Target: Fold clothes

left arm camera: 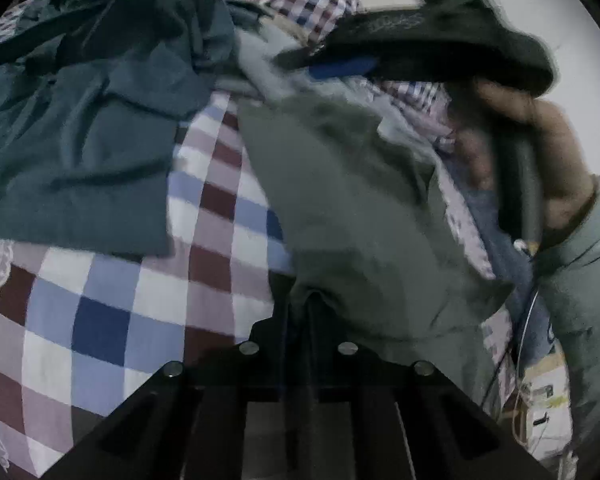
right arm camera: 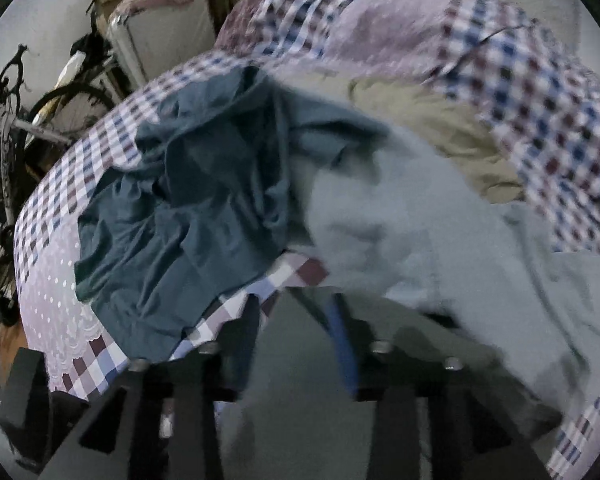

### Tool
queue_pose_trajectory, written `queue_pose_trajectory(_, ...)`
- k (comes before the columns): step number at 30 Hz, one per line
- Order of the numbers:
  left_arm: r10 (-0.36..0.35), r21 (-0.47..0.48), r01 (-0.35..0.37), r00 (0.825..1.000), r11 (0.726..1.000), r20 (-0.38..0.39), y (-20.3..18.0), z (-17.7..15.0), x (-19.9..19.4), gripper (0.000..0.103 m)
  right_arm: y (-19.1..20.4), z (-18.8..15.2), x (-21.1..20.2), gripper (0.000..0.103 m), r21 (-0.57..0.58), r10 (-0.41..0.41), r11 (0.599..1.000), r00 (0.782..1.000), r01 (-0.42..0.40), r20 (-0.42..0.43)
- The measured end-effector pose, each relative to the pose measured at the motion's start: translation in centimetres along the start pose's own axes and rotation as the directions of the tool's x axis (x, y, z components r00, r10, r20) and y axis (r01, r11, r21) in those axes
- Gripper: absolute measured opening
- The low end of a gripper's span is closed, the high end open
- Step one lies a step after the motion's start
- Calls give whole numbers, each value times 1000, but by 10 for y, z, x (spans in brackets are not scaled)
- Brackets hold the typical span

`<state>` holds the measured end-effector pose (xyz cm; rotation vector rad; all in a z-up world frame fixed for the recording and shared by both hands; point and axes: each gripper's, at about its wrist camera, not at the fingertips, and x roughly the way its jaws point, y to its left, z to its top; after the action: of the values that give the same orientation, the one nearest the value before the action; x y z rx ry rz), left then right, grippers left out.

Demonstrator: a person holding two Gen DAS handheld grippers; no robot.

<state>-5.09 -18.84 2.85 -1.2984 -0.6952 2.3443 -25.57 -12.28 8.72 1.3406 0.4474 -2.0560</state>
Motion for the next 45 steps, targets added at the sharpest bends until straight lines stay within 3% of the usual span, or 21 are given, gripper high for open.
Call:
queue_pose_trajectory(8, -40, -15, 41, 996, 999, 75, -3, 7, -21, 5, 28, 10, 67, 43, -98, -93, 992, 985, 79, -148)
queue_pose_trajectory(10, -43, -16, 45, 995, 999, 89, -3, 8, -26, 5, 32, 10, 75, 39, -121, -117, 988, 979, 97, -168)
queue_pose_trajectory(11, -40, -20, 41, 995, 999, 86, -1, 7, -26, 5, 34, 10, 79, 33, -137, -133, 984, 975, 110, -175)
queue_pose_trajectory(12, -36, -25, 38, 996, 999, 83, 1, 7, -26, 5, 36, 10, 82, 12, -156, -155, 980, 971, 127, -183)
queue_pose_trajectory(13, -29, -38, 32, 997, 999, 76, 4, 7, -24, 5, 37, 9, 84, 2, -170, -171, 975, 968, 140, -184)
queue_pose_trajectory(16, -6, -88, 10, 999, 996, 47, 15, 5, -17, 5, 42, 11, 76, 0, -196, -185, 968, 973, 155, -142)
queue_pose_trajectory(21, -47, -114, 60, 992, 992, 116, 17, 7, -34, 5, 35, 25, 31, 0, -133, -184, 973, 982, 187, 36)
queue_pose_trajectory(23, -30, -133, 42, 995, 990, 94, 22, 6, -29, 5, 31, 29, 21, 0, -106, -190, 974, 978, 198, 81)
queue_pose_trajectory(29, 14, -201, -9, 1000, 979, 26, 36, 3, -19, 6, 19, 34, 44, 0, -30, -250, 967, 964, 254, 87)
queue_pose_trajectory(33, 40, -245, -44, 999, 969, -19, 46, 1, -13, 7, 20, 34, 52, 0, -14, -239, 970, 967, 241, 90)
queue_pose_trajectory(35, 76, -270, -76, 997, 960, -8, 51, 1, -18, 7, 21, 33, 40, 1, -11, -229, 973, 967, 232, 113)
queue_pose_trajectory(38, 127, -292, -111, 991, 950, 37, 59, 2, -35, 7, 14, 29, 7, 10, 9, -218, 976, 963, 219, 160)
queue_pose_trajectory(41, 141, -322, -112, 988, 940, 67, 67, 2, -45, 11, 0, 14, -48, 31, 40, -214, 977, 950, 210, 229)
queue_pose_trajectory(42, 144, -327, -114, 987, 938, 68, 68, 2, -45, 16, -6, 6, -68, 43, 50, -213, 977, 944, 207, 253)
queue_pose_trajectory(45, 156, -314, -122, 984, 942, 87, 70, 9, -39, 24, -27, -30, -131, 52, 96, -227, 974, 921, 206, 317)
